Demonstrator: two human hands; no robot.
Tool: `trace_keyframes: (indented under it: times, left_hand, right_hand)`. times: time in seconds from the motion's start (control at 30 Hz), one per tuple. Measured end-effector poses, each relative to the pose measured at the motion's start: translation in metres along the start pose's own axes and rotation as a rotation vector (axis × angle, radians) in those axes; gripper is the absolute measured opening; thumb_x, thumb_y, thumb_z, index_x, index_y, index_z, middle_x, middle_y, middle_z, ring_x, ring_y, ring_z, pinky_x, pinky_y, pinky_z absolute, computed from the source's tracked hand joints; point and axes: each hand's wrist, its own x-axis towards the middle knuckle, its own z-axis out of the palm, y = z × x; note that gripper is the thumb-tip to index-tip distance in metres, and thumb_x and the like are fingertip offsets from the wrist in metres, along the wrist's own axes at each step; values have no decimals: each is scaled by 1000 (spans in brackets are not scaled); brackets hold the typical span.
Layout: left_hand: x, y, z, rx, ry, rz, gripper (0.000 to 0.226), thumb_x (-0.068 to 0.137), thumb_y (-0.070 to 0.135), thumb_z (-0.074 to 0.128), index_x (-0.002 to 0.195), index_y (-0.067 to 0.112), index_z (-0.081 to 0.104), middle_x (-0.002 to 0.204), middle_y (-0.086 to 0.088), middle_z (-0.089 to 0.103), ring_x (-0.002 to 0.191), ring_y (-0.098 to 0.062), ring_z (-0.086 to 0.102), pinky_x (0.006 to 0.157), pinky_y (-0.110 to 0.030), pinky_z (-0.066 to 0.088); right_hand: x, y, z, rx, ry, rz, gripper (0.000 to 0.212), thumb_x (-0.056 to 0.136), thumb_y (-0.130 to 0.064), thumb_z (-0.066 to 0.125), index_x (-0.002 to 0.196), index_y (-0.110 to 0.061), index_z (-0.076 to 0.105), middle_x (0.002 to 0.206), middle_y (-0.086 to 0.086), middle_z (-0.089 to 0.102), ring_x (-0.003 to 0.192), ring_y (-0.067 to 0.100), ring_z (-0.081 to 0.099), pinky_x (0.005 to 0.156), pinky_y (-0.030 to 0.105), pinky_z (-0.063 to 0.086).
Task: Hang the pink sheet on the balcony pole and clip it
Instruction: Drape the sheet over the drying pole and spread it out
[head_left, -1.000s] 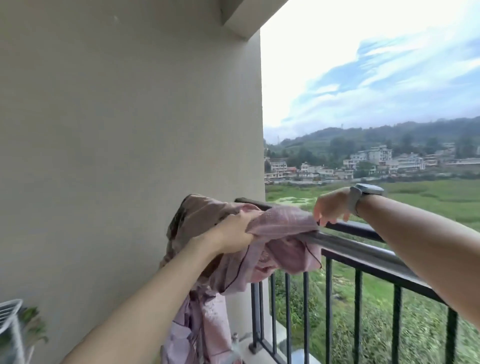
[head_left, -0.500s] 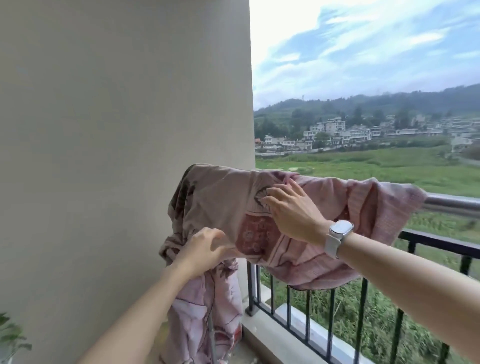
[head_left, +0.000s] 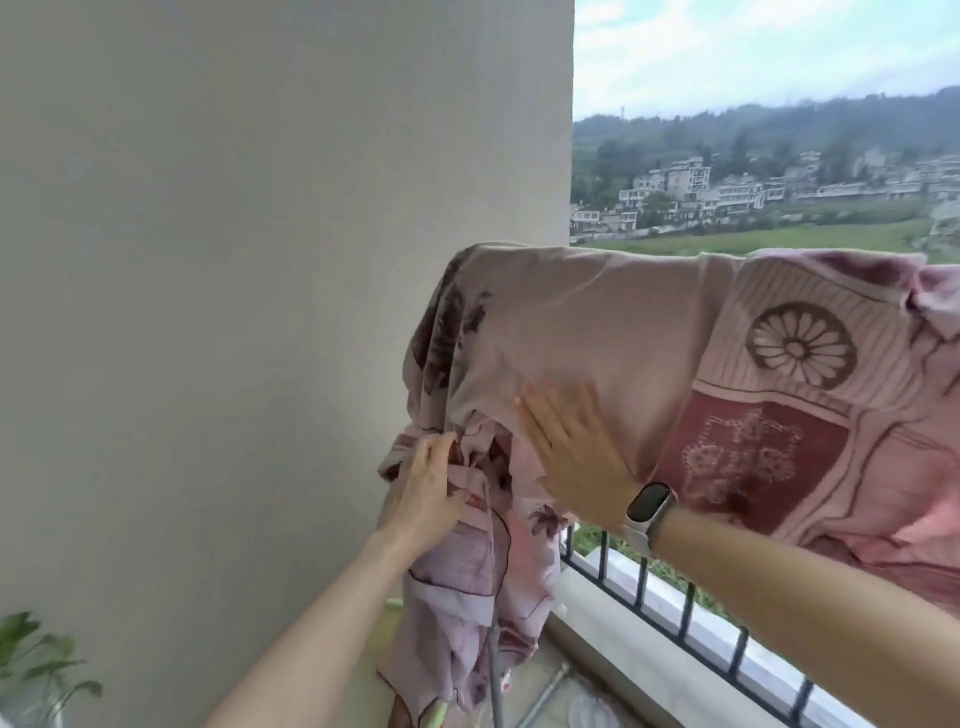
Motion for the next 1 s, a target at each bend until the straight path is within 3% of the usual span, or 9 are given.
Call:
trace_keyframes:
  times: [0.13,0.27,0.4,0.5,0.6,0.7,0.77,0.9,1.0]
  left_hand:
    - [54,-25,28,9,59,-3,89,76,43,66,141,19,12,149,-7,18,134,-33,23,101,-47,36]
    - [92,-36,52,-21,90,-32,105,70,61,60,144,17,1,153,-9,3,141,-25,-2,113,-42,16]
    - [115,-42,52,-263,177,-5,44,83,30,59,118,7,44,129,-17,44,119,-38,43,76,-43,46]
    - [137,-51,27,-455,247,40,23,82,-2,49,104,2,53,85,-14,61,76,-34,59,58,-29,36]
    - [177,-56,-14,-632,152,127,29,80,-14,41,97,3,57,96,-16,63,82,-24,57,65,-18,37]
    - [208,-62,-51,-689,61,205,22,80,-6,46,88,10,60,90,-6,65,86,-22,59,69,-27,44]
    - [219,-68,-69,-593,45,280,23,74,1,46,85,15,60,80,1,64,78,-20,58,62,-27,44]
    - [236,-79,-100,-356,52,518,19,77,5,58,88,21,58,66,11,59,61,-15,58,50,-10,39]
    - [247,-77,-122,-63,175,825,48,74,50,66,103,13,59,71,-4,67,58,-26,62,55,-27,49]
  right_hand:
    - [49,4,22,-82,78,32,53,87,-19,31,139,-10,27,145,11,33,134,31,28,105,61,25]
    - [81,19,24,-6,383,-62,28,84,-9,38,91,-11,65,94,4,67,100,25,60,98,46,42]
    - [94,32,9,215,483,-103,5,74,-7,63,70,-9,60,63,4,61,63,23,62,60,32,54]
    - [103,33,-11,313,396,-39,17,70,-4,54,85,-5,62,68,5,63,57,24,61,41,28,44]
    - [116,28,-25,398,331,55,37,74,-10,52,110,-3,54,87,10,69,55,32,63,41,30,42]
    - [127,21,-26,253,111,168,78,80,-57,46,138,-9,24,102,8,67,63,34,63,49,31,35]
    - [131,20,-26,85,-62,237,96,74,-62,53,141,-9,8,94,8,66,70,31,64,54,32,32]
    - [139,34,-49,-102,-82,252,25,79,-11,46,104,-9,45,80,6,69,68,33,64,49,30,25]
    - [149,64,-85,-87,71,335,18,76,-6,54,94,-6,53,84,10,66,60,33,62,49,29,26]
